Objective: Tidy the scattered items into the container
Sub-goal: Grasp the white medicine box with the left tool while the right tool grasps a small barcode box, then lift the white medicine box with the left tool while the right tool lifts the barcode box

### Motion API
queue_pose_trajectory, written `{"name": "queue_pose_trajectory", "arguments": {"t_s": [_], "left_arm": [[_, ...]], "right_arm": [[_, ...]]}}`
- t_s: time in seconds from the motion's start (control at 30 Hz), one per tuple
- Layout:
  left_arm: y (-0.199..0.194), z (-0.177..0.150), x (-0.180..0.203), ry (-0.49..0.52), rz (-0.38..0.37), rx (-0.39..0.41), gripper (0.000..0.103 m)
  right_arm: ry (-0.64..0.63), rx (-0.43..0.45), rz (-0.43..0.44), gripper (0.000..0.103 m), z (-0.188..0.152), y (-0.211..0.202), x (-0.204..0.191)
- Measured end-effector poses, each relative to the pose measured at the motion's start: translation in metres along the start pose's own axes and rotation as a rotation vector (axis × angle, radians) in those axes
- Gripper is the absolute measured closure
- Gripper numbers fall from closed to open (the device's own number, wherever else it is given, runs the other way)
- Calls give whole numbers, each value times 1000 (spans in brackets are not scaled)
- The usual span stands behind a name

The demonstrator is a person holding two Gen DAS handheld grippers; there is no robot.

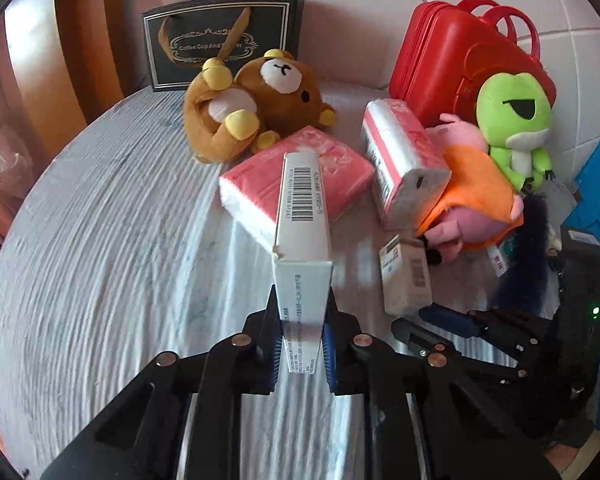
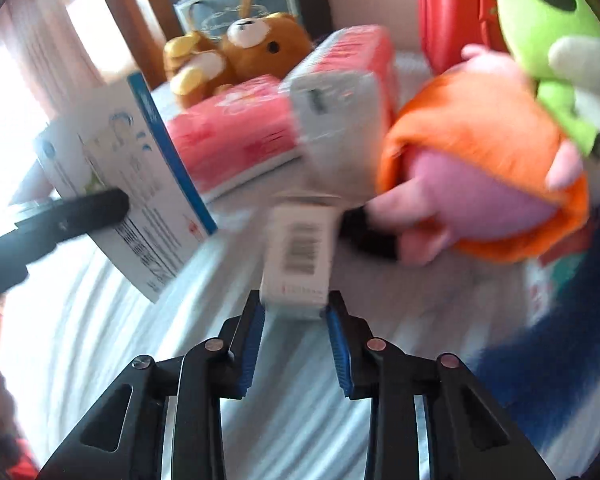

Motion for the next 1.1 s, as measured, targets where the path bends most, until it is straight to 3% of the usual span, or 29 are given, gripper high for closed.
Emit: {"name": "queue_pose_trajectory", "arguments": {"t_s": [0.07, 0.13, 0.17, 0.23, 0.37, 0.5, 0.6, 0.67, 0.87, 1.0, 1.1], "left_arm": [[-7, -7, -5, 20, 58, -35, 86], [-12, -12, -8, 27, 84, -69, 86], [-12, -13, -10, 22, 79, -75, 86], [-7, -11, -11, 13, 87, -68, 86], [13, 4, -9, -3, 93, -44, 85], [46, 14, -15, -50, 77, -89, 83], [66, 10, -25, -95, 57, -128, 82], [74, 4, -31, -119, 36, -133, 82], [74, 1, -43, -132, 4, -51, 82], [73, 10, -51, -167, 6, -15, 82], [75, 19, -57, -193, -2, -18, 82]], "right_arm": [[-3, -4, 29, 64, -7, -7, -9], [-1, 11, 4, 29, -14, -10, -10], [7, 16, -24, 25, -16, -9, -9], [30, 19, -67, 23, -12, 7, -19], [61, 67, -101, 20, -11, 6, 4], [28, 124, -116, 1, -9, 11, 4], [-10, 117, -190, 0, -6, 17, -2], [24, 117, -194, 0, -1, 17, 0], [130, 170, -193, 1, 16, 16, 9], [79, 155, -215, 28, 27, 21, 2], [57, 141, -233, 27, 31, 31, -2]]}}
Point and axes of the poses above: each gripper's, at about its wrist camera, not at the fingertips, and y roughly the way its jaws point, x to its right, z to its top, the point moved 3 cm from there along y, roughly the way its jaws point, and after that the axes turned 3 degrees about -x, right-handed, at the moved point
